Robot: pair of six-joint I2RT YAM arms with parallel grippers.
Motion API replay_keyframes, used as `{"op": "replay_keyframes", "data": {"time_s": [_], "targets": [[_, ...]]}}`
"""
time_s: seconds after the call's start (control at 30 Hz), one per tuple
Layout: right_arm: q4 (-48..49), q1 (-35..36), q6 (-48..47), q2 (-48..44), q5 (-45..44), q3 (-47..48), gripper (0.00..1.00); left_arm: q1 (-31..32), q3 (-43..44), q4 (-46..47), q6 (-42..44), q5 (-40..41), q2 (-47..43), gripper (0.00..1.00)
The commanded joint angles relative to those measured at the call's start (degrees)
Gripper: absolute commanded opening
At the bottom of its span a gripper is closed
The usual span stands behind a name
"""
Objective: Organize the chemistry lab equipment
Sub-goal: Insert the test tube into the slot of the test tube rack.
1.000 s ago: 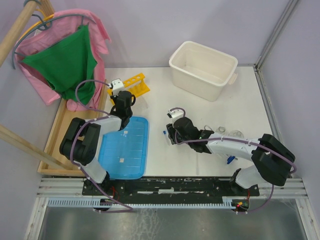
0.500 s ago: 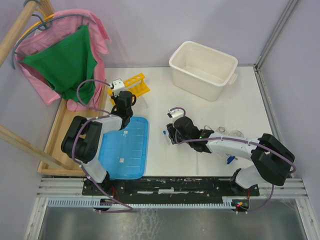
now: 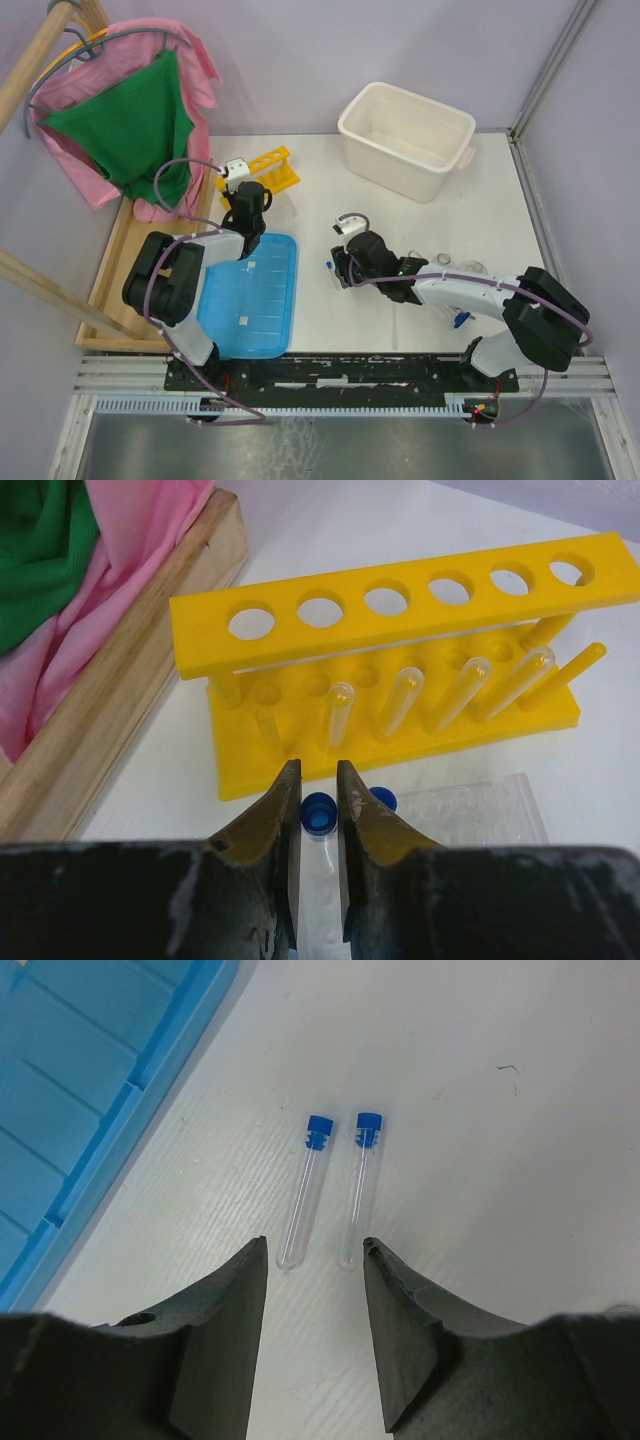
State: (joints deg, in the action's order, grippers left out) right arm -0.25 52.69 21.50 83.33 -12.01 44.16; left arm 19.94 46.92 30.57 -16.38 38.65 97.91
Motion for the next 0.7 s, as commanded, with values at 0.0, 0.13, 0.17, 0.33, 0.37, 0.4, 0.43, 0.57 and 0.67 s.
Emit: {"op": "replay_keyframes", "data": {"time_s": [0.0, 0.13, 0.17, 0.33, 0.37, 0.4, 0.43, 0.57, 0.67], "targets": [[0.52, -0.30, -0.21, -0.39, 0.63, 2.12, 0.52, -0.17, 0.90, 2.05, 0.39, -1.83, -1.52, 0.16], [0.58, -0.28, 0.23, -0.84, 0.59, 1.51, 0.52, -0.17, 0.67, 0.88, -0.67, -3.04, -2.18, 0.18], [0.66, -0.30, 0.37, -1.04, 0.58, 1.35, 0.52, -0.22, 0.45, 0.74, -0.81, -3.09, -2.32, 0.19], [0.75, -0.26, 0.79, -1.70, 0.58, 0.59, 0.52, -0.10, -0.38, 0.34, -1.04, -3.30, -3.76, 0.31], [0.77, -0.30, 0.86, -1.74, 0.65, 0.50, 0.52, -0.02, -0.44, 0.10, -1.02, -3.28, -4.18, 0.32], [0.71, -0.30, 0.92, -1.70, 0.71, 0.42, 0.52, -0.04, -0.37, -0.20, -1.02, -3.27, -4.45, 0.34], [0.83, -0.30, 1.06, -1.74, 0.83, 0.40, 0.52, 0.04, -0.36, -0.57, -1.10, -3.12, -4.89, 0.36], [0.84, -0.26, 1.43, -1.91, 1.16, 0.19, 0.52, 0.25, -0.38, -1.52, -1.19, -2.43, -6.75, 0.42], [0.78, -0.30, 1.71, -2.43, 1.13, 0.06, 0.52, 0.52, -0.31, -2.83, -1.91, -2.67, -8.54, 0.43]]}}
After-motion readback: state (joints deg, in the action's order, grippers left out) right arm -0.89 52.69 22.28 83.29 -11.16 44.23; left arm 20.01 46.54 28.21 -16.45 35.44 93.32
